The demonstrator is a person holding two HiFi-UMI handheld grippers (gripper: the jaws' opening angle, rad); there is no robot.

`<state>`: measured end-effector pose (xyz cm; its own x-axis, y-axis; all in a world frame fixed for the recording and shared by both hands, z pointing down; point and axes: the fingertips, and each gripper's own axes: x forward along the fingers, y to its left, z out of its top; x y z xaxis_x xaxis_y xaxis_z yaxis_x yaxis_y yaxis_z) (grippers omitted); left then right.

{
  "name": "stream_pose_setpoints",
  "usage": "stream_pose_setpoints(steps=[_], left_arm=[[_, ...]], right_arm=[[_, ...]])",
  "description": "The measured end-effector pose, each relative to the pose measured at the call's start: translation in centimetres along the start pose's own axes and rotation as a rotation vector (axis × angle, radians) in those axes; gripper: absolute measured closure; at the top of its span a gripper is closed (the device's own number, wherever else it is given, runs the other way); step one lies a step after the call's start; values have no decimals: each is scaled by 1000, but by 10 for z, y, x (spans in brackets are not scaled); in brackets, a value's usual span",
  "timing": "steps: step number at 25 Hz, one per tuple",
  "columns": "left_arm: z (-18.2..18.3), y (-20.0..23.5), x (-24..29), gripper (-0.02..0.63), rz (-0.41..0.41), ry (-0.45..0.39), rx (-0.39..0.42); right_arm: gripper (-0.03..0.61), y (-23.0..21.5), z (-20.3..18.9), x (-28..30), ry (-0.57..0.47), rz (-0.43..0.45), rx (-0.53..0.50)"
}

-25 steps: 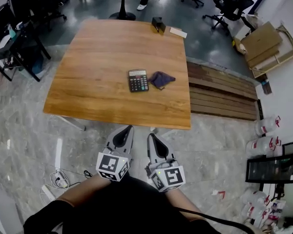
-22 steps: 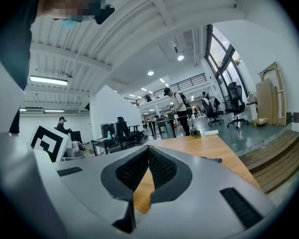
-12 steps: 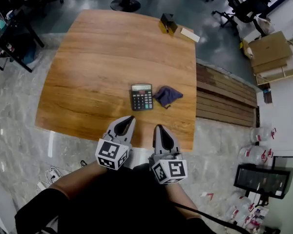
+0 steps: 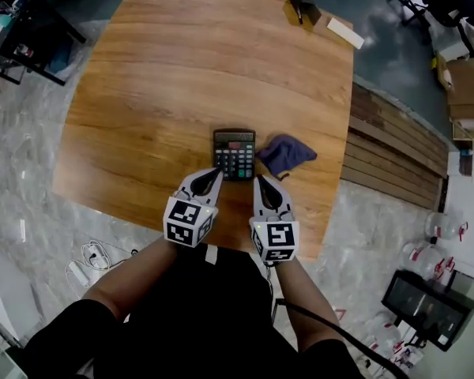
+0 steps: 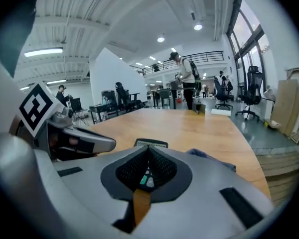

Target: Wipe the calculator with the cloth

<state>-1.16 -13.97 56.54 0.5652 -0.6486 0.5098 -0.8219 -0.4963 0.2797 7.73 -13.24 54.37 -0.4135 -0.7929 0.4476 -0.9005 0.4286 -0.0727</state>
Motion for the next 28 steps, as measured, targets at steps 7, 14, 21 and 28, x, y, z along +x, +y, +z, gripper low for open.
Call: stream_pose_setpoints(steps=[7,14,21,28], left_arm=[[-22,34,41,591,100,33,-42],[-50,44,43,489,102,66,-112],[-67,49,38,456,62,101,-201],[-62,37,42,437,-27,66,-302]], right_arm=[[563,-24,-43,63,151,21,-11],[563,-21,-77,78,266,24,47],[563,-15,-83,84,287,19,14],[563,-21,-85,83,275,22,73]])
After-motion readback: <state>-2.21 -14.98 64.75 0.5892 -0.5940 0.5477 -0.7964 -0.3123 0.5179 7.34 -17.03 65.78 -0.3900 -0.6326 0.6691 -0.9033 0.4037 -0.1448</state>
